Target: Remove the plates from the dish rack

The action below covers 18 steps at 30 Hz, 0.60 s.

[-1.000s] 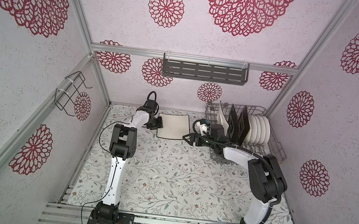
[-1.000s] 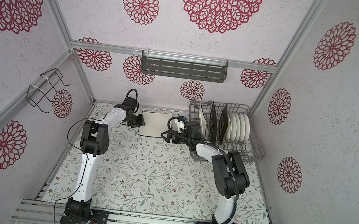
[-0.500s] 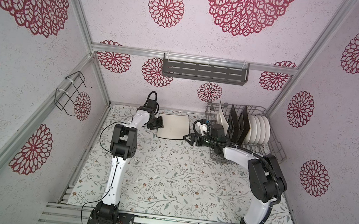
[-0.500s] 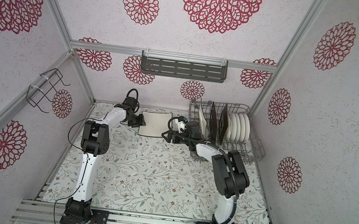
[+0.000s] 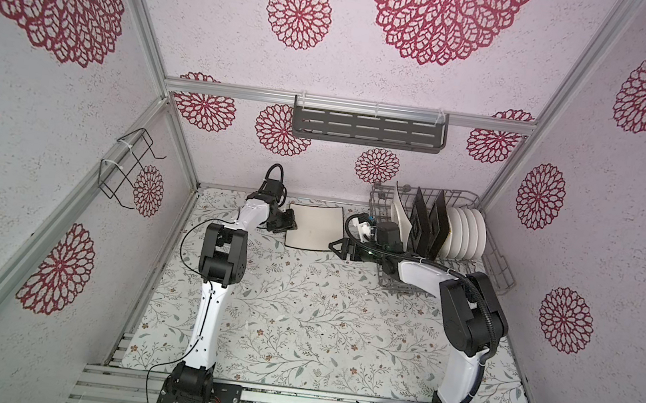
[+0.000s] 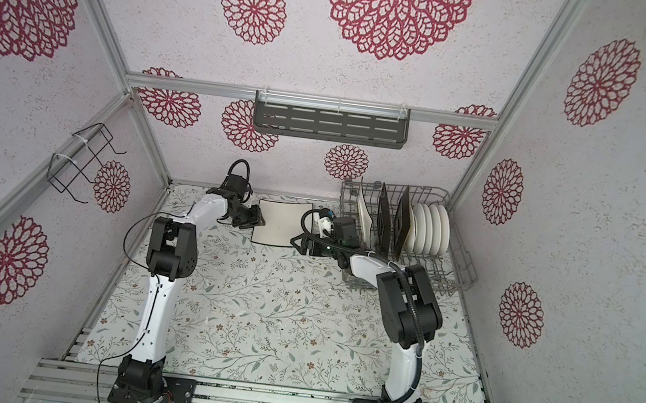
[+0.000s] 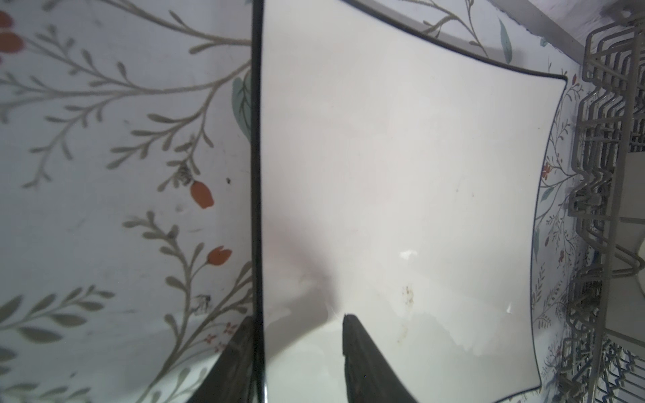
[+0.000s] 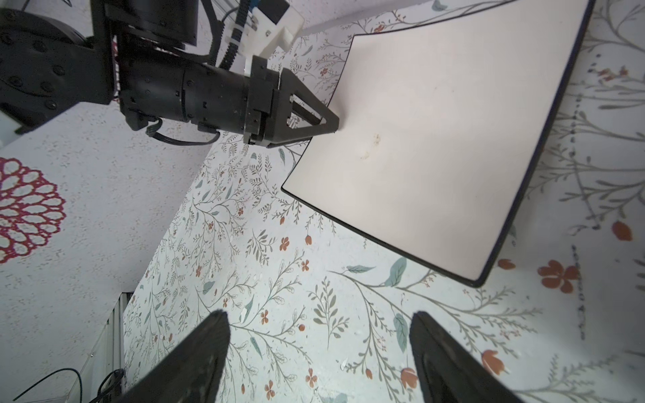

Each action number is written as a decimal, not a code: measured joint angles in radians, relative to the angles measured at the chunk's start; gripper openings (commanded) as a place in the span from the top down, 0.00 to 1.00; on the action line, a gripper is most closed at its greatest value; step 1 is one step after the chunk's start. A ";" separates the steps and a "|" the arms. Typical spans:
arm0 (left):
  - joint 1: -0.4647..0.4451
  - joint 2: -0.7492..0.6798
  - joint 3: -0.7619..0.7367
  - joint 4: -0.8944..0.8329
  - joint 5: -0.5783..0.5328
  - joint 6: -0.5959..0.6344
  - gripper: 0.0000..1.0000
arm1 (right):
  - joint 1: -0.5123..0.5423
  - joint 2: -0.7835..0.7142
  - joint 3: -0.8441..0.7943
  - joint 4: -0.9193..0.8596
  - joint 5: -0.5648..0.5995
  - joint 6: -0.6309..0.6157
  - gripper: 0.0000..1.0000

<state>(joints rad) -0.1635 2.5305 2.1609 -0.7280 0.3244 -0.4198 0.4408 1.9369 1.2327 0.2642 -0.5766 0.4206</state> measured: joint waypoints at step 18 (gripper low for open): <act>-0.001 -0.041 -0.045 0.035 -0.022 0.037 0.05 | 0.000 -0.037 0.092 -0.160 0.034 -0.082 0.11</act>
<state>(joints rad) -0.1646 2.4893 2.1162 -0.6933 0.3027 -0.3828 0.4408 1.8996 1.3247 0.1040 -0.5430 0.3386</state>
